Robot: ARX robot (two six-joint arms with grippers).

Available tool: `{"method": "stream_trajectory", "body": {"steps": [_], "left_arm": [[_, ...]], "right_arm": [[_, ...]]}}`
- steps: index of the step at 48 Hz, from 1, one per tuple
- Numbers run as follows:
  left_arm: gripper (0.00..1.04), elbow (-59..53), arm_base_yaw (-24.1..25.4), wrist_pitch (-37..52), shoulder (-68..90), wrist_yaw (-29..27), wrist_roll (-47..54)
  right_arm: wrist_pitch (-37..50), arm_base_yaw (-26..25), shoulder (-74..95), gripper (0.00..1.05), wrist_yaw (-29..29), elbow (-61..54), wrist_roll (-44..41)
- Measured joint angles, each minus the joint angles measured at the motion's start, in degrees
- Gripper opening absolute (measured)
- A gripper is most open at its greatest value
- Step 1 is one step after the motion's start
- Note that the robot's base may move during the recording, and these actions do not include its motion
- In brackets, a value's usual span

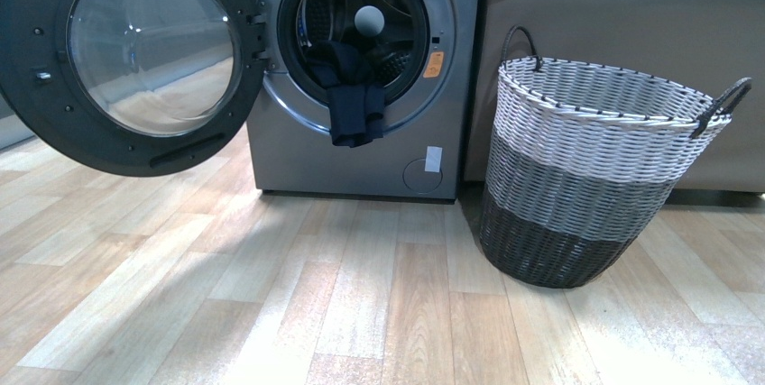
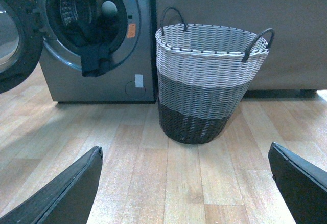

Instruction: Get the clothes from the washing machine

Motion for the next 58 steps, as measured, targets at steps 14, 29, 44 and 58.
{"method": "stream_trajectory", "body": {"steps": [14,29,44,58], "left_arm": [[0.98,0.0,0.0,0.0,0.0,0.0,0.0],[0.98,0.0,0.0,0.0,0.0,0.0,0.0],[0.98,0.0,0.0,0.0,0.0,0.0,0.0],[0.98,0.0,0.0,0.0,0.0,0.0,0.0]], "right_arm": [[0.0,0.0,0.0,0.97,0.0,0.0,0.0],[0.0,0.0,0.0,0.97,0.0,0.0,0.0],[0.0,0.0,0.0,0.97,0.0,0.0,0.0],[0.0,0.0,0.0,0.97,0.0,0.0,0.0]]}}
